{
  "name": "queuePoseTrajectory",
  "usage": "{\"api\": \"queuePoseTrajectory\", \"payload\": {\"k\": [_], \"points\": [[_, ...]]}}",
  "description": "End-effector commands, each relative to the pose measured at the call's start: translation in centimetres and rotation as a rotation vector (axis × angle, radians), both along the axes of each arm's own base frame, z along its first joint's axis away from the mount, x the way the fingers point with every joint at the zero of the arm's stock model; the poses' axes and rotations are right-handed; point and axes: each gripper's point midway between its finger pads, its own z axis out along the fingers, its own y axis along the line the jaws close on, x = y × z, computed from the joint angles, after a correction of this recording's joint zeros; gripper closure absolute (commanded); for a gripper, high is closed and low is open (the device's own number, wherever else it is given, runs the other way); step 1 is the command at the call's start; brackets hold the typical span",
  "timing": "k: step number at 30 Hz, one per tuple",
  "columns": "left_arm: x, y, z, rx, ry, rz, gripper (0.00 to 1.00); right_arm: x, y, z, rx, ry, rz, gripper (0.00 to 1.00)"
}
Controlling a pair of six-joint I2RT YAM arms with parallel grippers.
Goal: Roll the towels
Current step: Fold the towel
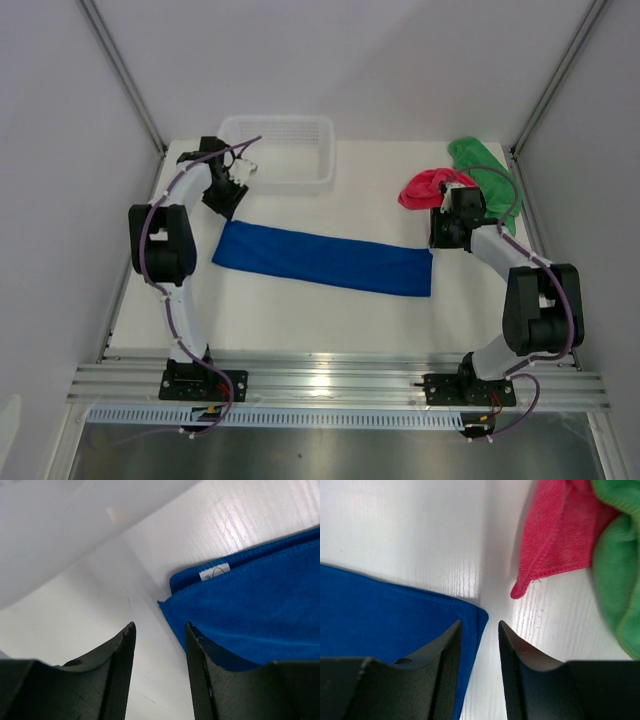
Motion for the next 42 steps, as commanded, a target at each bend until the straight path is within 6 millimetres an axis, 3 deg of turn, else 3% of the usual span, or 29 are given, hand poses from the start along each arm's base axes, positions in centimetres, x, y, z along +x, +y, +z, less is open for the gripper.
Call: {"api": "queuePoseTrajectory", "payload": {"k": [1, 2, 3, 5, 6, 9, 14, 15, 19, 22, 29, 35, 38, 42], "points": [[-1.3, -0.3, 5.9, -0.023, -0.092, 0.061, 0.54, 0.4, -0.3, 3.7, -0.013, -0.075, -0.031, 0.62], [-2.1, -0.4, 5.7, -0.030, -0.071, 0.064, 0.56, 0.0, 0.5, 3.6, 0.015, -0.065, -0.018, 0.64], [-4.7, -1.0, 4.2, -0.044, 0.008, 0.056, 0.57, -0.8, 1.8, 2.8, 0.043, -0.041, 0.002, 0.68], [-6.3, -1.4, 3.2, -0.051, 0.051, 0.048, 0.59, -1.4, 3.7, 2.6, 0.084, -0.040, 0.037, 0.77], [-8.2, -1.7, 1.4, -0.052, 0.111, 0.044, 0.59, -2.1, 5.0, 2.0, 0.117, -0.023, 0.052, 0.79], [-8.9, -1.6, -0.8, -0.039, 0.144, 0.073, 0.59, -2.4, 6.6, 0.9, 0.190, -0.008, 0.040, 0.83], [-10.1, -0.6, -3.4, 0.032, 0.219, 0.088, 0.60, -3.0, 5.3, -2.6, 0.155, 0.083, -0.025, 0.84], [-10.2, 0.1, -3.7, 0.077, 0.230, 0.094, 0.60, -3.4, 4.7, -3.9, 0.128, 0.125, -0.046, 0.84], [-10.6, 1.3, -4.0, 0.150, 0.251, 0.079, 0.60, -3.6, 2.6, -5.8, 0.096, 0.188, -0.131, 0.85], [-11.4, 1.6, -4.2, 0.170, 0.277, 0.055, 0.60, -3.0, 2.3, -5.6, 0.081, 0.181, -0.127, 0.85], [-12.6, 1.2, -4.5, 0.162, 0.302, 0.043, 0.61, -1.0, 2.7, -3.0, 0.086, 0.115, -0.078, 0.82], [-13.3, -1.0, -2.0, 0.035, 0.299, 0.067, 0.59, -0.4, 2.2, 1.1, 0.089, 0.054, -0.100, 0.68], [-13.6, -1.4, -0.7, 0.008, 0.290, 0.075, 0.58, -1.6, 1.2, 2.6, 0.132, 0.047, -0.185, 0.55], [-13.6, -1.1, 0.3, 0.003, 0.268, 0.093, 0.58, -5.0, 0.8, 1.5, 0.204, 0.148, -0.293, 0.49]]}}
